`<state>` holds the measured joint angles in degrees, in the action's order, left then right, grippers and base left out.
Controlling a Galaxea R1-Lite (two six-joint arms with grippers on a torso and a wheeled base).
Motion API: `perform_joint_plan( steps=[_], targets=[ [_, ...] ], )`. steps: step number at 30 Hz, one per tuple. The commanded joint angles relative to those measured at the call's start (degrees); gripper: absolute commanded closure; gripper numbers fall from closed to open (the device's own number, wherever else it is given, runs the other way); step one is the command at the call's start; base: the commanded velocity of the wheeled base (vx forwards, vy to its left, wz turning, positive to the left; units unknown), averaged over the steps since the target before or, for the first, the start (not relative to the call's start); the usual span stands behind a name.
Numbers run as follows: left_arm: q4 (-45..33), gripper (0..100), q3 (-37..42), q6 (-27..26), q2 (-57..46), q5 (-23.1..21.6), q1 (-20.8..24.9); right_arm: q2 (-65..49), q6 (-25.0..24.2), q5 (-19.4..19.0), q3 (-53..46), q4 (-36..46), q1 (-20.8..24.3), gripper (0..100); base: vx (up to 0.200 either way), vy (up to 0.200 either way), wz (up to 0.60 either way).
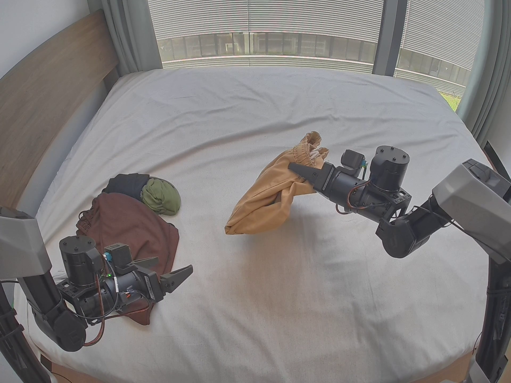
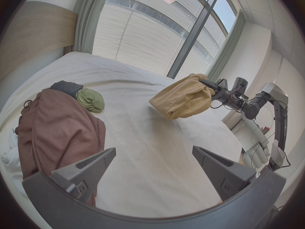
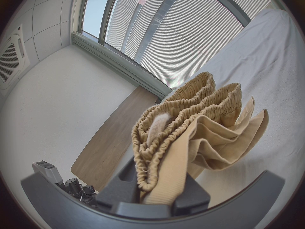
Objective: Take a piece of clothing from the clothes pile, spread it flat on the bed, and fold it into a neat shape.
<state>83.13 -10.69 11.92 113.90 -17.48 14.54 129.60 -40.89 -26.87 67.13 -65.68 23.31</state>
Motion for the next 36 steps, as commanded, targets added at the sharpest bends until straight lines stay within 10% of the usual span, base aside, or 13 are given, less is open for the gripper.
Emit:
perform_joint_plan(
  steps=[1,36],
  targets=[
    [0.1,0,0.1,0.1,0.3,0.0,-0.1,3.8,0.0,0.0,2.6,0.2,-0.8,100,0.0,0.0,0.0],
    [5.3,0,0.7,0.4,5.4,0.1,-0.2,17.7,3.7,0.1,30.1,17.0,-2.7,100,0.0,0.0,0.0]
  ],
)
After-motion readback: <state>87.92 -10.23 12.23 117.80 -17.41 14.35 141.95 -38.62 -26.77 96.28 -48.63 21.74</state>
